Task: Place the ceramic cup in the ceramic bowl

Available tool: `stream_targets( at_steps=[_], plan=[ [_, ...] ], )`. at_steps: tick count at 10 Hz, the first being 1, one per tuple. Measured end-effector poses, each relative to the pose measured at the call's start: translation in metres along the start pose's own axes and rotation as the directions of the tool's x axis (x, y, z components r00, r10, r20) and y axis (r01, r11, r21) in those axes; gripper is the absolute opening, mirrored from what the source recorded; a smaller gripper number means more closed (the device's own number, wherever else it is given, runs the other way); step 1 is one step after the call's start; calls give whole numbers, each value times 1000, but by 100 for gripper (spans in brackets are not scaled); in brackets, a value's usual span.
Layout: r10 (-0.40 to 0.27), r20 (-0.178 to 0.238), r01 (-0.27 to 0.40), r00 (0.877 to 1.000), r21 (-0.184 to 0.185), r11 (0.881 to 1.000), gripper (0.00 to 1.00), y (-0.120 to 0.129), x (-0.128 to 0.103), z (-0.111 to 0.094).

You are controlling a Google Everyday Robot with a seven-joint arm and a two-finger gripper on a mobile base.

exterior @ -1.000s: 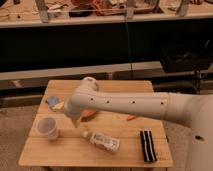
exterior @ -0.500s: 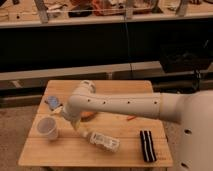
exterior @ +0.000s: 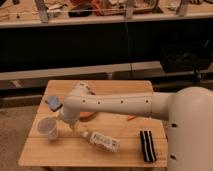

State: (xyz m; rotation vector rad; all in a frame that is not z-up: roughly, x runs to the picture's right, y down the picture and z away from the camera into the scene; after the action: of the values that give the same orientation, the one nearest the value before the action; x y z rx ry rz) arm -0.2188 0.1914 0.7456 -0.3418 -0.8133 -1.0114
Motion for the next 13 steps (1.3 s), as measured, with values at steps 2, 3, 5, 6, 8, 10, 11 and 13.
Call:
stream_targets(
  at_steps=[2, 3, 5, 6, 8, 10, 11, 13],
  plan=[
    [-9, 15, 9, 1000, -4, 1000, 80, 1, -1, 6],
    [-16, 25, 17, 1000, -4, 1000, 80, -2, -2, 10],
    [-34, 45, 34, 998, -9, 999, 80, -4, -4, 15],
    [-42, 54, 42, 998, -10, 999, 80, -5, -4, 17],
    [-46, 61, 47, 997, -6, 999, 80, -6, -4, 19],
    [-50, 69, 50, 996, -3, 999, 80, -7, -3, 20],
    [-51, 74, 51, 996, -1, 999, 80, -8, -2, 21],
    [-55, 81, 55, 995, 2, 998, 80, -9, -2, 22]
  ],
)
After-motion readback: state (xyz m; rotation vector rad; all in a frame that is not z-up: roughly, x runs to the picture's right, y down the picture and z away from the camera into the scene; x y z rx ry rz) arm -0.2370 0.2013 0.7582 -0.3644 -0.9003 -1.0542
